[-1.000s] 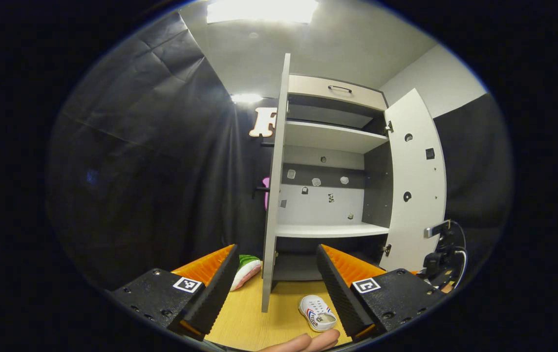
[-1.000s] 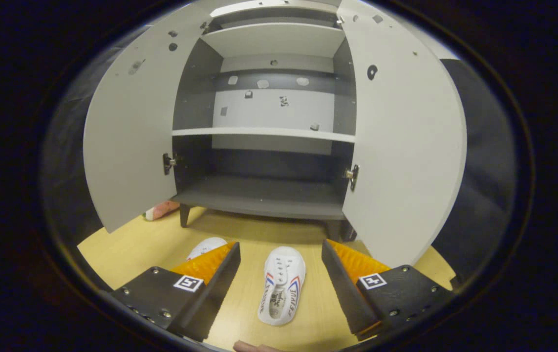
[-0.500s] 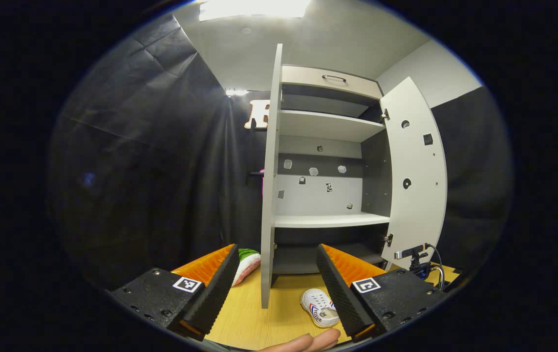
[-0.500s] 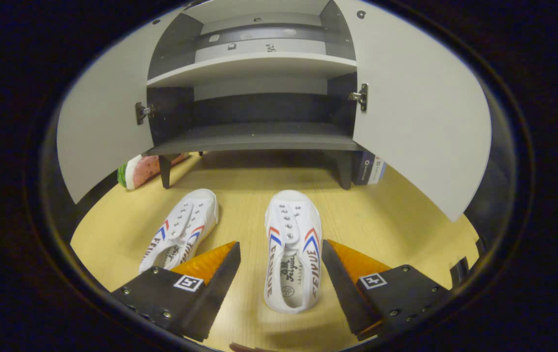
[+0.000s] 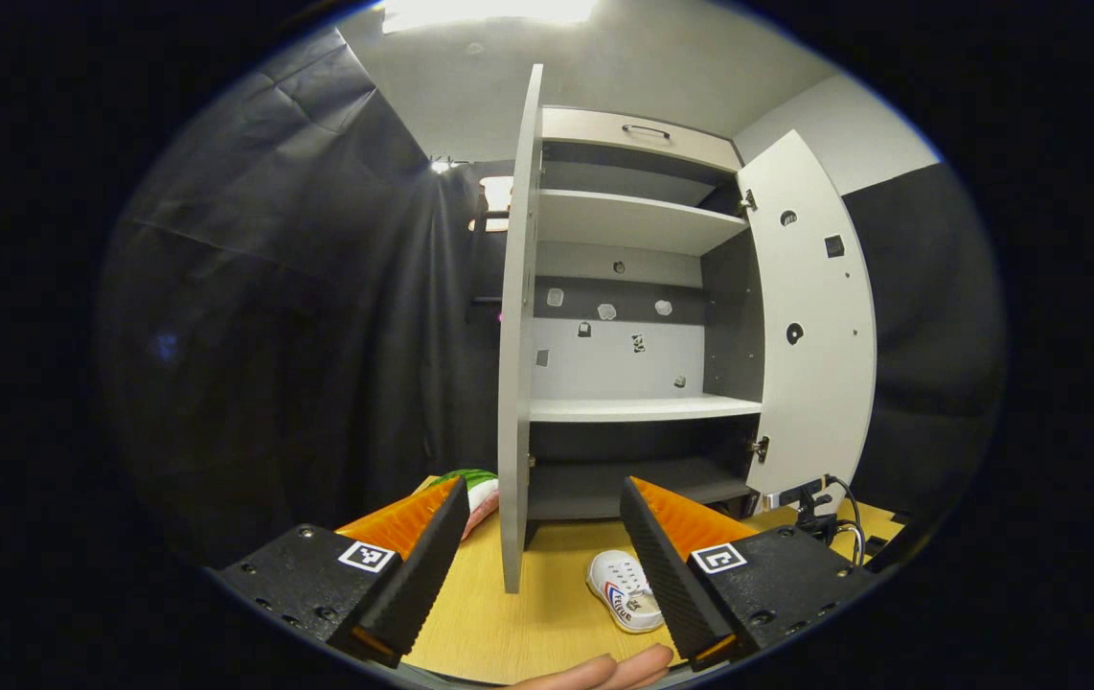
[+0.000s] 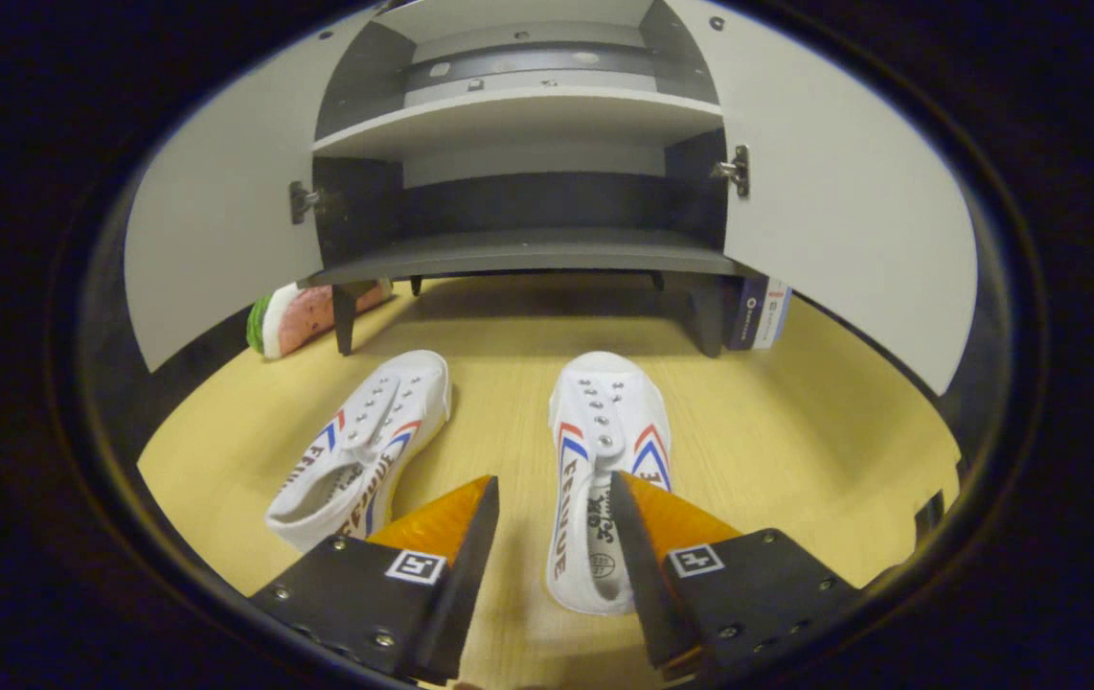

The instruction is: Grab one shoe with the right hand and put it into the shoe cabinet, grab the other shoe with the left hand and put it into the shoe cabinet; then close the right door with the right hand and the left door with the left hand.

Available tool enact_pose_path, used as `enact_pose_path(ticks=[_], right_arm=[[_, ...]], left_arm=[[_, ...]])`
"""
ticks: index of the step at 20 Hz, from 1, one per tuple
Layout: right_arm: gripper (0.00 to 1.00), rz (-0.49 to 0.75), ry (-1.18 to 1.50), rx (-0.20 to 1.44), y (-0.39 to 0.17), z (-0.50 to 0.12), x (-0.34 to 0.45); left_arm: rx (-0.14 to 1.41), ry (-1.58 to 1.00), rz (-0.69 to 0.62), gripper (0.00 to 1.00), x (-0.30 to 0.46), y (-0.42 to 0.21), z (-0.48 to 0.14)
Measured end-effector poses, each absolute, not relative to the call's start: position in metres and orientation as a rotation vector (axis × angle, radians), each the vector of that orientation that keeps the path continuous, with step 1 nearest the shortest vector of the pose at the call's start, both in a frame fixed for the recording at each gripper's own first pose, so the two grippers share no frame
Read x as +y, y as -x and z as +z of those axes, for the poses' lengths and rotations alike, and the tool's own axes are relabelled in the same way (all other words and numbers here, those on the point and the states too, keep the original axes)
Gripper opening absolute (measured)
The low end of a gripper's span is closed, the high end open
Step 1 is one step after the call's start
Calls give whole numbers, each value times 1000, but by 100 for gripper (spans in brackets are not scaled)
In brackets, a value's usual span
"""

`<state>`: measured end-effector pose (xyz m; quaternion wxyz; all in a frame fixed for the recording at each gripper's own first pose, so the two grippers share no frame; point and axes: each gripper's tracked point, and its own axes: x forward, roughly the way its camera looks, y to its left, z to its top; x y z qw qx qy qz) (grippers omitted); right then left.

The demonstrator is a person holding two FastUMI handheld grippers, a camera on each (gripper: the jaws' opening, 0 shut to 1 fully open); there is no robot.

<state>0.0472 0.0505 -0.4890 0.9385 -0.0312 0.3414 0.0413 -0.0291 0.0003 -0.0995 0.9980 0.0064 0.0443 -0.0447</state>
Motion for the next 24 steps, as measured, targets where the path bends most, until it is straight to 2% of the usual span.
enact_pose_path(ticks=[1, 2, 3, 5, 6, 8, 9, 10, 11, 12, 13, 14, 15, 16, 17, 20, 21, 22, 24], right_arm=[[70, 92, 8, 703, -54, -492, 52], [63, 76, -29, 708, -60, -499, 49], [63, 41, -53, 711, -71, -508, 42], [39, -26, -184, 692, -84, -504, 37], [22, -32, -234, 684, -90, -511, 39], [22, -38, -227, 662, -99, -515, 40], [22, -47, -195, 647, -94, -509, 37], [11, -54, -190, 640, -104, -513, 36], [11, -43, -215, 632, -104, -509, 37], [3, -31, -259, 610, -104, -502, 41], [3, -10, -276, 595, -106, -499, 43], [1, -4, -288, 566, -108, -499, 41], [1, 5, -286, 528, -110, -495, 42], [5, 10, -277, 496, -111, -489, 41], [1, 13, -272, 485, -113, -483, 43], [0, 48, -239, 442, -109, -461, 52], [1, 68, -248, 426, -108, -449, 58], [1, 90, -257, 414, -106, -438, 63], [1, 117, -241, 382, -106, -412, 72]], left_arm=[[84, -13, -98, 97, -2, 28, -99], [80, -14, -108, 93, -5, 26, -100], [75, -11, -118, 96, -9, 24, -100], [61, 2, -145, 96, -18, 16, -101], [63, 11, -161, 97, -24, 11, -103], [86, 20, -173, 94, -32, 0, -115], [88, 22, -175, 97, -35, -5, -117], [87, 18, -181, 97, -40, -10, -117], [79, 16, -189, 97, -44, -14, -117], [79, 16, -194, 97, -48, -18, -116], [80, 13, -200, 93, -51, -21, -119], [81, 6, -205, 97, -53, -24, -119], [88, -6, -209, 96, -55, -27, -122], [98, -19, -210, 96, -56, -30, -126], [105, -27, -212, 97, -56, -31, -128], [121, -20, -225, 97, -61, -39, -134], [129, -19, -228, 94, -60, -41, -136], [137, -22, -233, 97, -61, -43, -139], [153, -32, -231, 97, -62, -49, -144]])
